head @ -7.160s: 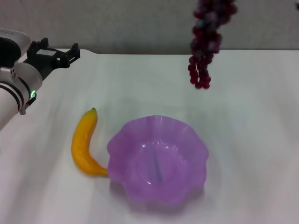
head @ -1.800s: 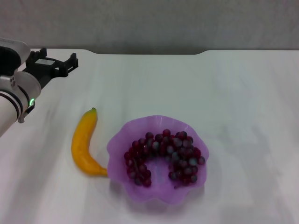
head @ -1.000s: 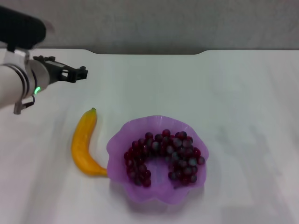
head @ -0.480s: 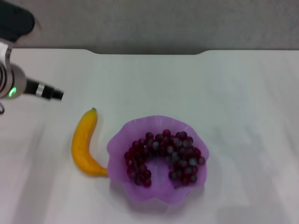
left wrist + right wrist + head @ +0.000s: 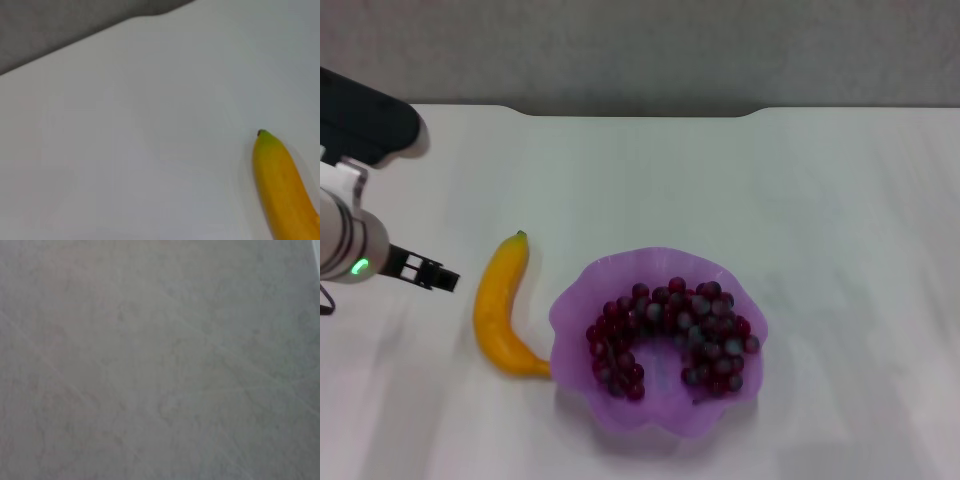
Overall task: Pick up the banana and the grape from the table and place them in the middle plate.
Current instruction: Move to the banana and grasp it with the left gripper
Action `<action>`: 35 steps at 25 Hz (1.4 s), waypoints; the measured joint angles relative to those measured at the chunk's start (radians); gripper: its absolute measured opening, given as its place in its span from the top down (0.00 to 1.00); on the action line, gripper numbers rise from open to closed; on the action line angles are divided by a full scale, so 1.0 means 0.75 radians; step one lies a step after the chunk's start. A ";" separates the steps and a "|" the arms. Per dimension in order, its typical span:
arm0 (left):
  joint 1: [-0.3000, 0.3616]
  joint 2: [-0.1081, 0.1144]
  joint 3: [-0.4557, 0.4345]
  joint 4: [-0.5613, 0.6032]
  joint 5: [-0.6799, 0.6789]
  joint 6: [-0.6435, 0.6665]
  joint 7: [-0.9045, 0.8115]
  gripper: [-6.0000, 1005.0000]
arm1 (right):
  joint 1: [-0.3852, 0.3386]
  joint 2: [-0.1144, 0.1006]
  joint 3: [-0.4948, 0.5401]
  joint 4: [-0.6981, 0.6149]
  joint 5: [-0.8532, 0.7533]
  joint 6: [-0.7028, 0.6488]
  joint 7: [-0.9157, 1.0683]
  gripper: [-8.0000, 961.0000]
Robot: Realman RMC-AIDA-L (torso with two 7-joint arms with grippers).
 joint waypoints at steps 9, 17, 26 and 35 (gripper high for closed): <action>-0.038 -0.064 0.047 0.071 -0.008 -0.040 -0.002 0.11 | 0.012 0.000 -0.016 0.002 0.000 0.001 0.003 0.06; -0.059 -0.106 0.102 0.064 -0.044 -0.052 -0.002 0.11 | 0.016 0.000 -0.024 0.003 0.000 0.002 0.005 0.06; -0.104 -0.154 0.080 0.194 -0.034 -0.158 -0.004 0.11 | 0.016 0.001 -0.036 0.003 0.000 -0.002 0.006 0.06; -0.126 -0.180 0.037 0.278 -0.033 -0.220 -0.005 0.11 | 0.017 0.002 -0.050 -0.005 0.000 -0.002 0.009 0.06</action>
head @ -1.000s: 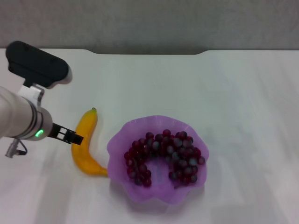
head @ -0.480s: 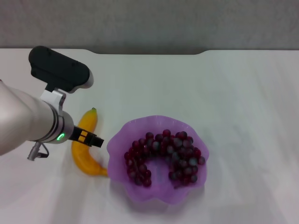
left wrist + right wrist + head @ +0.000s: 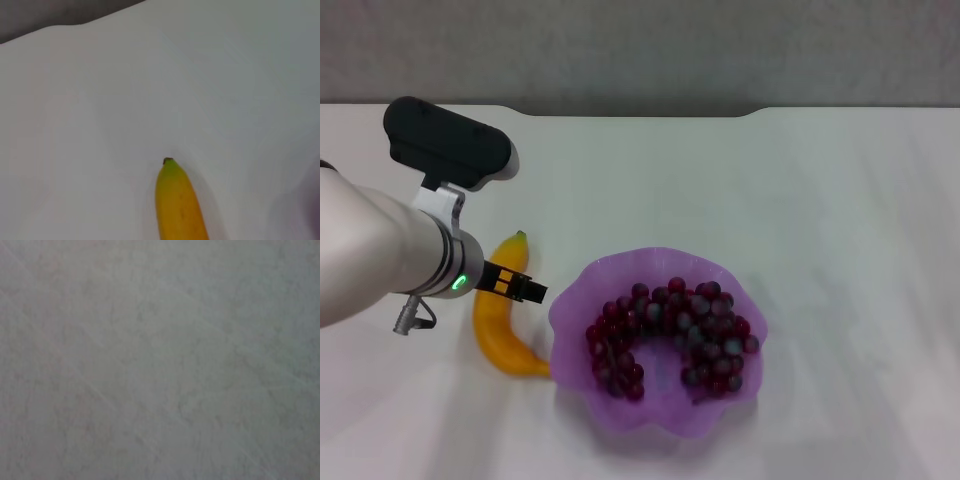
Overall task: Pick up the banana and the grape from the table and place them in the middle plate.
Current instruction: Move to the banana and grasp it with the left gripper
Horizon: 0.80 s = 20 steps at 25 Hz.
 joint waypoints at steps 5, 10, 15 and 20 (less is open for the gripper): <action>-0.011 -0.018 -0.008 0.055 0.006 -0.028 -0.001 0.11 | 0.001 0.000 -0.002 -0.002 0.000 0.000 0.000 0.06; -0.022 -0.063 -0.046 0.121 0.093 -0.052 -0.002 0.11 | 0.001 0.000 -0.007 -0.002 0.000 0.001 0.001 0.06; -0.024 -0.090 -0.086 0.142 0.146 -0.069 -0.002 0.11 | 0.001 0.000 -0.022 -0.002 0.000 0.001 0.001 0.06; -0.030 -0.092 -0.091 0.178 0.139 -0.093 -0.002 0.11 | 0.001 0.000 -0.025 -0.002 0.000 0.001 0.001 0.06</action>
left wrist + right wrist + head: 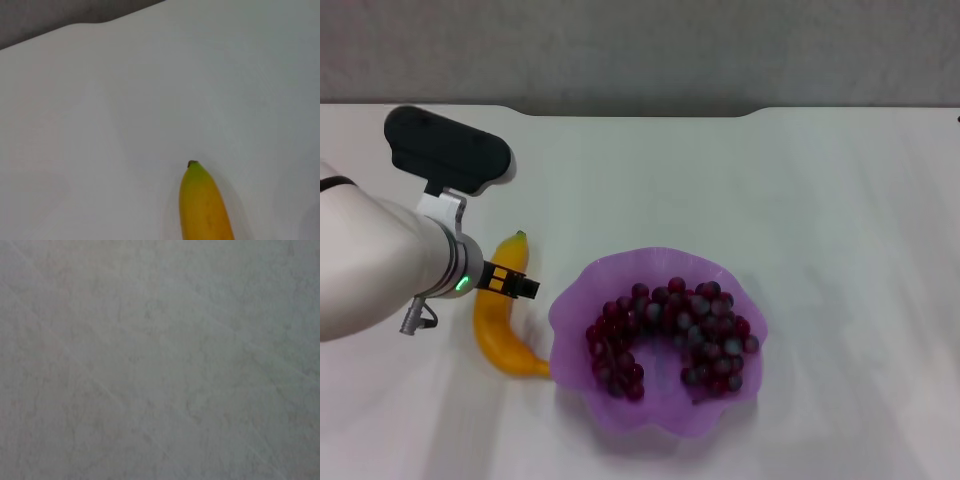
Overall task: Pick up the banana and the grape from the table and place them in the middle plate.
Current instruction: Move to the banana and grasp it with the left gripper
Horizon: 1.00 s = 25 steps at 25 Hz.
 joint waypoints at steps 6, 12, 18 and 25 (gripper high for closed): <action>-0.027 -0.011 -0.003 0.081 -0.003 -0.029 0.000 0.11 | 0.000 0.002 -0.011 0.000 0.004 0.000 0.000 0.06; -0.029 -0.014 -0.018 0.116 -0.003 -0.054 0.000 0.11 | 0.000 0.002 -0.012 0.000 0.001 0.000 0.002 0.06; -0.051 -0.028 -0.025 0.178 -0.003 -0.069 0.000 0.11 | 0.000 0.002 -0.011 -0.002 0.000 0.000 0.031 0.06; -0.051 -0.030 -0.032 0.185 -0.002 -0.073 0.000 0.12 | 0.000 0.000 -0.011 0.001 0.000 0.000 0.037 0.06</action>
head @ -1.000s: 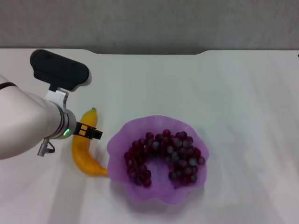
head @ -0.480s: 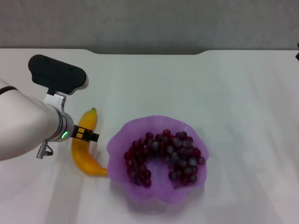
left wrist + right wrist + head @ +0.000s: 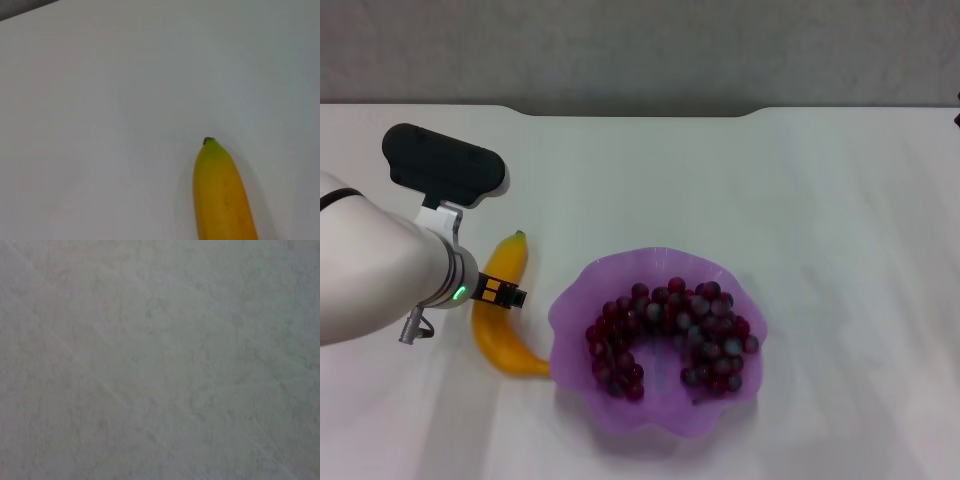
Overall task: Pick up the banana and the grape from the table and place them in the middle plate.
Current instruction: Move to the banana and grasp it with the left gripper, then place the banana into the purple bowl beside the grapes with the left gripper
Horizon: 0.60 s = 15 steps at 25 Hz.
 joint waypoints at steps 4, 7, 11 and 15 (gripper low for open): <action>0.014 0.000 -0.001 -0.004 0.000 -0.013 0.000 0.16 | -0.001 0.000 0.000 -0.002 0.002 0.000 0.000 0.06; 0.022 0.000 -0.002 -0.007 0.002 -0.016 0.000 0.27 | -0.002 0.001 0.000 -0.002 0.004 -0.005 0.002 0.06; 0.026 0.000 -0.002 -0.007 0.003 -0.011 -0.001 0.40 | -0.005 0.001 0.000 0.006 0.004 -0.030 0.029 0.06; 0.025 -0.001 0.000 -0.015 0.009 -0.001 0.000 0.49 | -0.005 -0.001 0.000 0.008 0.002 -0.033 0.035 0.06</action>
